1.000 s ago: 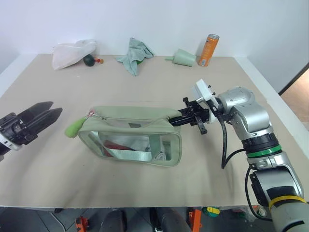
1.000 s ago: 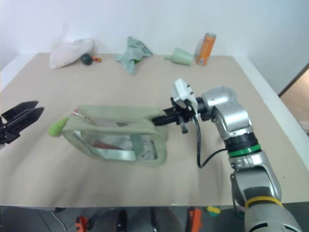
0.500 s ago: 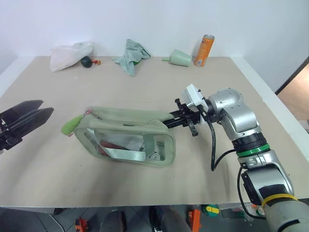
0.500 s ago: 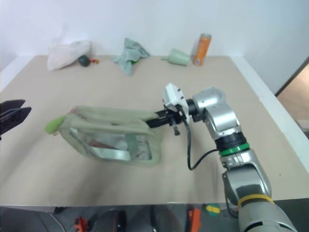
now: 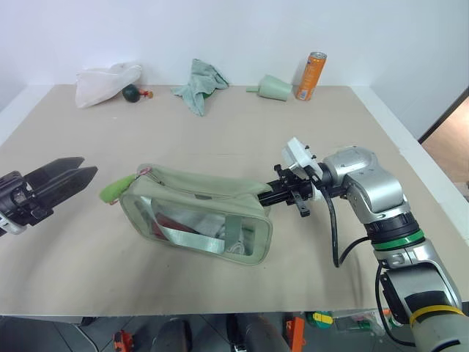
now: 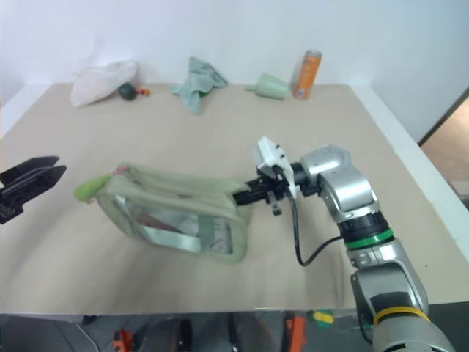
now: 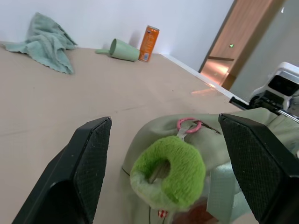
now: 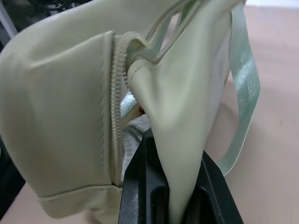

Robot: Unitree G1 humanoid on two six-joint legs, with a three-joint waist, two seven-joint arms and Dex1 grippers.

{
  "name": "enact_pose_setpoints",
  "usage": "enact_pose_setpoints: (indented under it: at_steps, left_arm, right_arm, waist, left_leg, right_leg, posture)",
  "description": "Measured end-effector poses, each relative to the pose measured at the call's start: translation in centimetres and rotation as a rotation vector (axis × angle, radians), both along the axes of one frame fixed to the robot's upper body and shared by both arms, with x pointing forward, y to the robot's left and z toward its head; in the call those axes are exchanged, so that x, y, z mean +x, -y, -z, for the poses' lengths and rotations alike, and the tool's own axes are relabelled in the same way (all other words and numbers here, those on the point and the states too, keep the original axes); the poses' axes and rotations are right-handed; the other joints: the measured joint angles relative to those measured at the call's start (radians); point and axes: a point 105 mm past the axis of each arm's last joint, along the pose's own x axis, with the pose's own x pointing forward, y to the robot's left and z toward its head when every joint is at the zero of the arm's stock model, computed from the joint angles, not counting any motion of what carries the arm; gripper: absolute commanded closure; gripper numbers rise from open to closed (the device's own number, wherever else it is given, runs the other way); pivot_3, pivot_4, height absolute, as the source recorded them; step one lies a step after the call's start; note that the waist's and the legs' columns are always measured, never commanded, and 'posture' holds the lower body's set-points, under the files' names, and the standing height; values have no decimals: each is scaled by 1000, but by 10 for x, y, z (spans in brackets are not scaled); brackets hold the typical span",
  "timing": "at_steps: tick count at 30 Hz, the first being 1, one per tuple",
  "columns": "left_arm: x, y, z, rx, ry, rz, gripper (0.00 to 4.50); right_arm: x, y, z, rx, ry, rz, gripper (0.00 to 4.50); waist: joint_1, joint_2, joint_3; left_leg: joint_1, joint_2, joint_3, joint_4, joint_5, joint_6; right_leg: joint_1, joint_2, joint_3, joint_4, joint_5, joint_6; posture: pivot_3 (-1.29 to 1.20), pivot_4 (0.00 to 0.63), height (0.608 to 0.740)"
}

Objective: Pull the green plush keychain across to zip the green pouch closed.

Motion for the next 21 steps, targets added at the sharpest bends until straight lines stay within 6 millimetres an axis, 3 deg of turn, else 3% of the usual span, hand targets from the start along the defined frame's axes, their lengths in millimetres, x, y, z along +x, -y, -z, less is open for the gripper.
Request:
enact_pose_setpoints:
  at_steps: [3, 17, 21]
  left_arm:
    - [-3, -6, 1, -10, -7, -14, 688]
    - [-10, -8, 0, 9, 0, -31, 688]
    - [-11, -10, -3, 4, 20, -41, 688]
  right_arm:
    - [2, -3, 0, 7, 62, -2, 3546]
    - [10, -2, 4, 9, 91, 18, 3546]
    - [20, 41, -24, -27, 83, 138, 3546]
  waist:
    - [0, 0, 0]
    - [2, 0, 0]
    - [4, 0, 0]
  left_leg:
    - [0, 1, -1, 0, 0, 0]
    - [0, 0, -1, 0, 0, 0]
    - [-1, -1, -1, 0, -1, 0]
  right_leg:
    - [0, 1, -1, 0, 0, 0]
    - [0, 0, -1, 0, 0, 0]
    - [0, -1, -1, 0, -1, -1]
  posture:
    - [0, 150, 740]
    - [0, 150, 740]
    - [0, 150, 740]
